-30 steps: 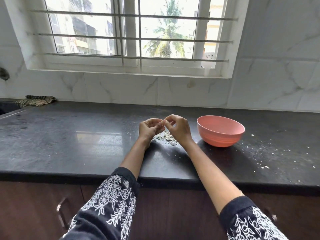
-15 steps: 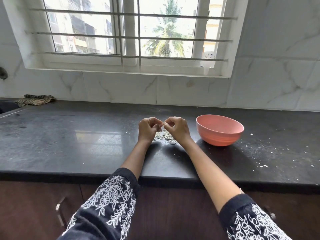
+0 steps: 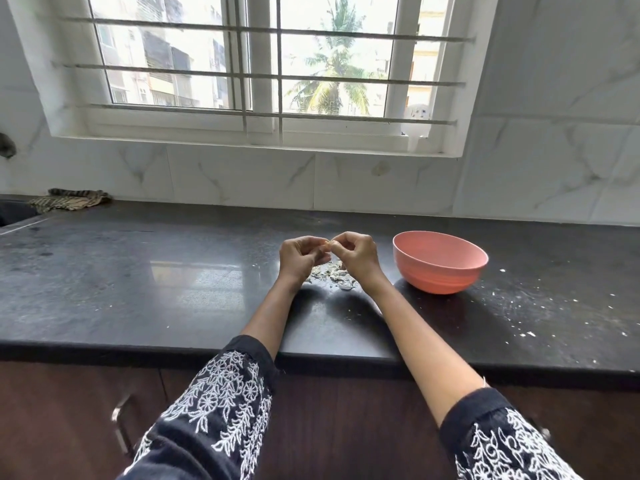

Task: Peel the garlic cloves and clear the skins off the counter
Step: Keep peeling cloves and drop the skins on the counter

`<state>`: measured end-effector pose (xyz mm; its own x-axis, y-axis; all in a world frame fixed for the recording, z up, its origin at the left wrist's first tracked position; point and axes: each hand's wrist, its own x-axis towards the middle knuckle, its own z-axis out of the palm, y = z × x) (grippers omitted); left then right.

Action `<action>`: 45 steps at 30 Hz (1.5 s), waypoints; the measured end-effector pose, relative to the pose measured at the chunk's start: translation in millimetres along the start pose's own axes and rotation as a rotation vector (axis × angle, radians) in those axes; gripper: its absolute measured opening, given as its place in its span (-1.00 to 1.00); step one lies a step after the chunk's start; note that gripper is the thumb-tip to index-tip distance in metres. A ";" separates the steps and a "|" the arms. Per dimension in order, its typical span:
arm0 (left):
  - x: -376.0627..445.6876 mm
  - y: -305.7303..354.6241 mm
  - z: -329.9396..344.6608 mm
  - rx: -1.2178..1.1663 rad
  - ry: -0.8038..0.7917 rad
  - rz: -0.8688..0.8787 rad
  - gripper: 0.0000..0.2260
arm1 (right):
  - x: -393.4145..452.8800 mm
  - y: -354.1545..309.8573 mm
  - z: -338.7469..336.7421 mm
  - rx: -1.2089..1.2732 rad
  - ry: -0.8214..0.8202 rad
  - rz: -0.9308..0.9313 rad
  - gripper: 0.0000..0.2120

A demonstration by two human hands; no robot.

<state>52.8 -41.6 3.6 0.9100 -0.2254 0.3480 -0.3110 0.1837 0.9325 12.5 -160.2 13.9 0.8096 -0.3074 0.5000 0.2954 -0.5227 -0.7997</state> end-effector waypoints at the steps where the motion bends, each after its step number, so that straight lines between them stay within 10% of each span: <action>1: -0.6 0.6 0.1 -0.011 -0.003 -0.008 -0.87 | -0.2 -0.2 0.1 0.005 0.000 0.003 -0.92; 45: -5.7 13.6 -3.4 -0.309 0.149 -0.112 -0.89 | 1.4 -2.6 1.1 0.032 0.090 0.049 -0.64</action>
<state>44.3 -34.6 13.9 0.9707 -0.1232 0.2061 -0.1302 0.4512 0.8829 13.4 -158.4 16.3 0.7752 -0.4028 0.4867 0.2739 -0.4800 -0.8334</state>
